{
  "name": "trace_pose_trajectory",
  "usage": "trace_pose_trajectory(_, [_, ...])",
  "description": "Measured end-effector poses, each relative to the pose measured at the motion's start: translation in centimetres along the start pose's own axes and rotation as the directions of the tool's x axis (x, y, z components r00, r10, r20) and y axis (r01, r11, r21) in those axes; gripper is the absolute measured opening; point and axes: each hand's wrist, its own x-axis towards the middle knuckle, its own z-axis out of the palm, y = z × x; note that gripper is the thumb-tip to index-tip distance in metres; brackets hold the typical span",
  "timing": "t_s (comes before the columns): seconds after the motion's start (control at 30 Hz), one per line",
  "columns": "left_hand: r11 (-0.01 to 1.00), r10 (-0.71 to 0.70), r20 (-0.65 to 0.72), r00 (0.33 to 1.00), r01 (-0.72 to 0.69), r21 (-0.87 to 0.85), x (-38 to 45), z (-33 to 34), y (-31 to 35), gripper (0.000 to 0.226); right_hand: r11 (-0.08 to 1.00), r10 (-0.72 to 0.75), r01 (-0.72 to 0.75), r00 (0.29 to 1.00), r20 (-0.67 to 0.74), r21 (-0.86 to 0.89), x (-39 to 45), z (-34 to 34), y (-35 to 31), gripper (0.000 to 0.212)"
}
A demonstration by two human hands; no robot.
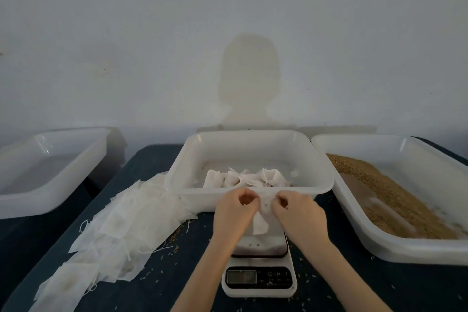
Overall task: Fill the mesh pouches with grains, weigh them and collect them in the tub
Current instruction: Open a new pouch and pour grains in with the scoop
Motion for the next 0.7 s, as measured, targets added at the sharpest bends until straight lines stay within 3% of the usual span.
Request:
trace_pose_trajectory(0.1, [0.956,0.146,-0.102,0.984,-0.114,0.271,-0.3,0.7,0.2,0.013,0.975,-0.013,-0.012,0.994,-0.113,-0.221,-0.1,-0.8,-0.4,0.032])
trace_pose_trajectory(0.2, [0.898,0.240,-0.137,0.961,-0.167,0.406,-0.4,1.5,0.9,0.011,0.982,-0.072,0.049,0.990,-0.122,-0.180,-0.4,-0.9,-0.9,0.012])
trace_pose_trajectory(0.3, [0.887,0.265,-0.140,0.954,-0.184,0.424,-0.4,1.8,1.3,0.006,0.985,-0.150,0.138,0.983,-0.105,-0.108,-0.5,-1.2,-1.1,0.009])
trace_pose_trajectory(0.43, [0.900,0.246,-0.138,0.959,-0.173,0.400,-0.6,1.9,1.3,0.005,0.988,-0.149,0.151,0.987,0.058,-0.032,0.3,-1.8,-0.3,0.003])
trace_pose_trajectory(0.7, [0.895,0.308,-0.135,0.942,-0.238,0.378,-0.9,1.8,2.5,0.012,0.984,-0.150,0.172,0.940,0.307,-0.046,0.7,-1.3,-0.5,0.023])
